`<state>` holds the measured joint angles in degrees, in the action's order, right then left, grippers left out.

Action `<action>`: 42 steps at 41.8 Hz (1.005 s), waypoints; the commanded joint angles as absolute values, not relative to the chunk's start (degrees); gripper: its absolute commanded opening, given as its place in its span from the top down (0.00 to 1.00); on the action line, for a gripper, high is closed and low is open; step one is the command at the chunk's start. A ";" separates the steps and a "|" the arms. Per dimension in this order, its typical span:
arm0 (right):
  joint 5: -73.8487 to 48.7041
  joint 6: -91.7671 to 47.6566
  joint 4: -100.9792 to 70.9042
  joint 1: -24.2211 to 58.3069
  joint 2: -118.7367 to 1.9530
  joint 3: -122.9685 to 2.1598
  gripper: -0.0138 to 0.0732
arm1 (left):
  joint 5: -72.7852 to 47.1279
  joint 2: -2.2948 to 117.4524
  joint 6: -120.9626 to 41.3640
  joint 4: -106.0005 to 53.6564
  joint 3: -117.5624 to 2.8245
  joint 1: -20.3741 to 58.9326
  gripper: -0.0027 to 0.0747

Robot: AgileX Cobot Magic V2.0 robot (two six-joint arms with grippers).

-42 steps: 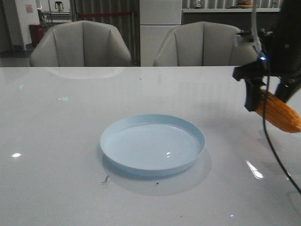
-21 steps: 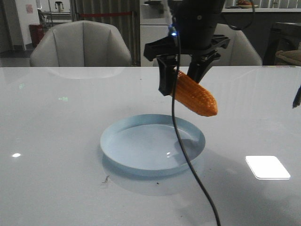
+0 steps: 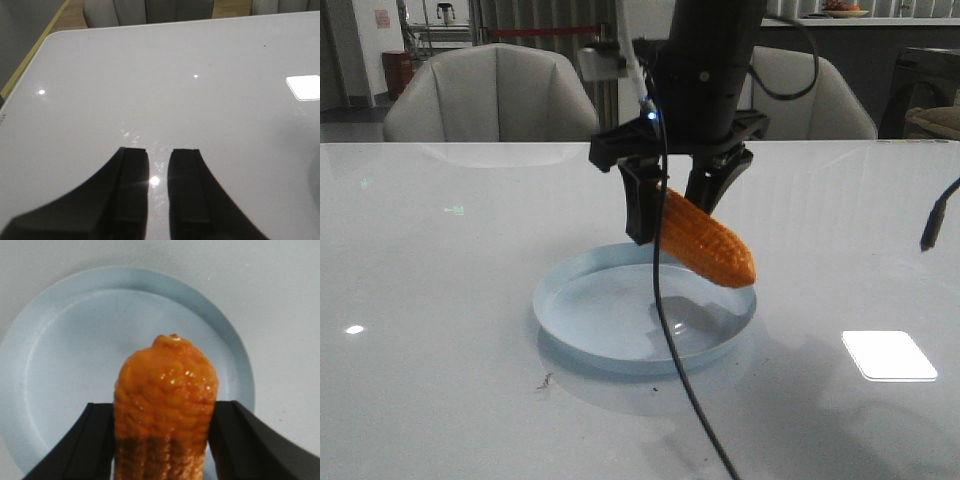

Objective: Place corn on plate with both arms
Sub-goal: 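Lower the corn onto the plate, open the right gripper, withdraw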

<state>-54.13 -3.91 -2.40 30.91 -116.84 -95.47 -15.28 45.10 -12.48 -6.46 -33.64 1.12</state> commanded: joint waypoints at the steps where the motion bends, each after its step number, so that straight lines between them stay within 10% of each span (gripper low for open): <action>1: -52.91 -4.65 -4.03 30.90 -115.12 -97.15 0.45 | -10.08 44.67 -12.40 -6.69 -35.19 1.06 0.70; 18: -51.17 -4.65 -5.02 30.90 -116.31 -97.21 0.17 | -9.96 44.67 -12.40 -6.59 -35.19 1.06 0.70; 42: -56.82 -4.60 -2.15 30.24 -100.02 -100.09 0.18 | -9.96 44.67 -12.40 -6.59 -35.19 1.06 0.70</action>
